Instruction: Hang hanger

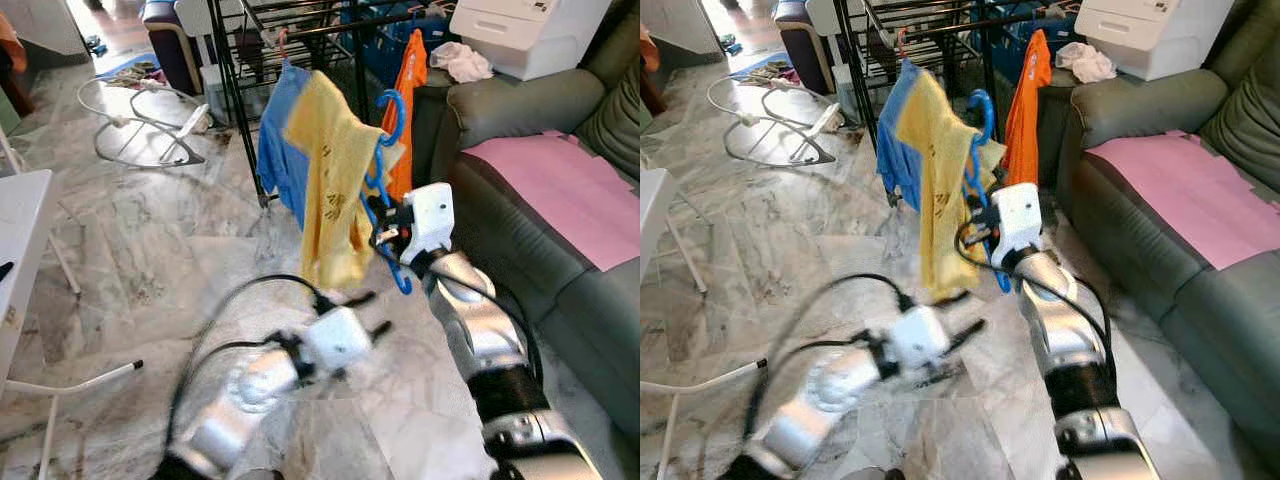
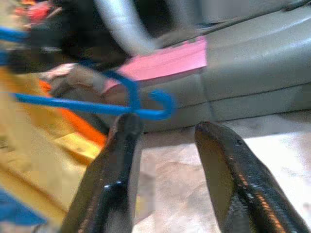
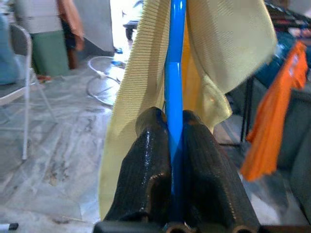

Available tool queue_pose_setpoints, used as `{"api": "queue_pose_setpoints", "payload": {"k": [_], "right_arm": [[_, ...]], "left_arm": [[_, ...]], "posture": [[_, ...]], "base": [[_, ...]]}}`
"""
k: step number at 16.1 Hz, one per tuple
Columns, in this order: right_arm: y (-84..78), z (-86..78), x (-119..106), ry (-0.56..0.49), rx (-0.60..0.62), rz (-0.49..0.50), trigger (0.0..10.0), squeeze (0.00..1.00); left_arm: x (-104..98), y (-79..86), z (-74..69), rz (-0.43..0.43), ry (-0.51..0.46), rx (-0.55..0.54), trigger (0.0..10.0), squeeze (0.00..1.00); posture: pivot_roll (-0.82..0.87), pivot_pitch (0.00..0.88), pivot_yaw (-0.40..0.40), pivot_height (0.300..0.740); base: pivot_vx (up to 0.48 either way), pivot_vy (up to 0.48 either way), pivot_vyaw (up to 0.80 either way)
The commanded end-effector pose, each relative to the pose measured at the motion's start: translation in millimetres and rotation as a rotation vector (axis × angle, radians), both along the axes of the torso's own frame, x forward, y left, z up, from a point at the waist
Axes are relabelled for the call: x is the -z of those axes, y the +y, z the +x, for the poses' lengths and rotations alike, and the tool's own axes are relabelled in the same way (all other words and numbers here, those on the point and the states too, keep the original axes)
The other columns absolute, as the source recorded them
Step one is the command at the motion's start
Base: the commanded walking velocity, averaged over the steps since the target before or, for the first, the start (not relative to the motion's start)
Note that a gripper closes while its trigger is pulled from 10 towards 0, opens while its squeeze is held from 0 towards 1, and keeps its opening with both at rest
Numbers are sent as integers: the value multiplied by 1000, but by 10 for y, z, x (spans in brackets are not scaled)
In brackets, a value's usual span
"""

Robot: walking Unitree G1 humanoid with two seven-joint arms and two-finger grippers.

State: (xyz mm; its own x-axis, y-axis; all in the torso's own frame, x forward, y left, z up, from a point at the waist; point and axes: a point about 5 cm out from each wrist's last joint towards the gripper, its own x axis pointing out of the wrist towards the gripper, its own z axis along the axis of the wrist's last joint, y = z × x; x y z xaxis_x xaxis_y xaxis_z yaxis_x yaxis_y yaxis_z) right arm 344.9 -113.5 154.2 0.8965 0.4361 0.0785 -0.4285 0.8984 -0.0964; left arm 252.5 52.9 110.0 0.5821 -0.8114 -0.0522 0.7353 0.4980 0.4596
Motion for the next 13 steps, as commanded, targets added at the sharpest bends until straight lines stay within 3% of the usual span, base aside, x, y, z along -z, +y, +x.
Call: {"api": "queue_pose_setpoints", "payload": {"k": [1,2,3,7,13], "right_arm": [[53,-67,-134,-105,-82,-27,10000,0],[39,-114,-94,-102,-114,-34,10000,0],[-20,-247,-12,-114,-200,-68,10000,0],[-197,-468,177,-22,-372,-115,10000,0],[-326,-555,203,20,-575,-227,10000,0]], "left_arm": [[-99,139,27,-31,-37,-55,10000,1000],[-132,247,44,-33,-55,-89,10000,1000],[-210,473,88,-25,-94,-153,10000,1000],[-372,835,149,32,-170,-226,10000,1000],[-362,1174,140,208,-219,-228,10000,1000]], "posture": [[-56,44,23,740],[-40,42,23,740],[-36,42,22,740],[-38,52,19,740],[-35,50,23,740]], "base": [[0,0,0],[0,0,0],[0,0,0],[0,0,0],[0,0,0]]}}
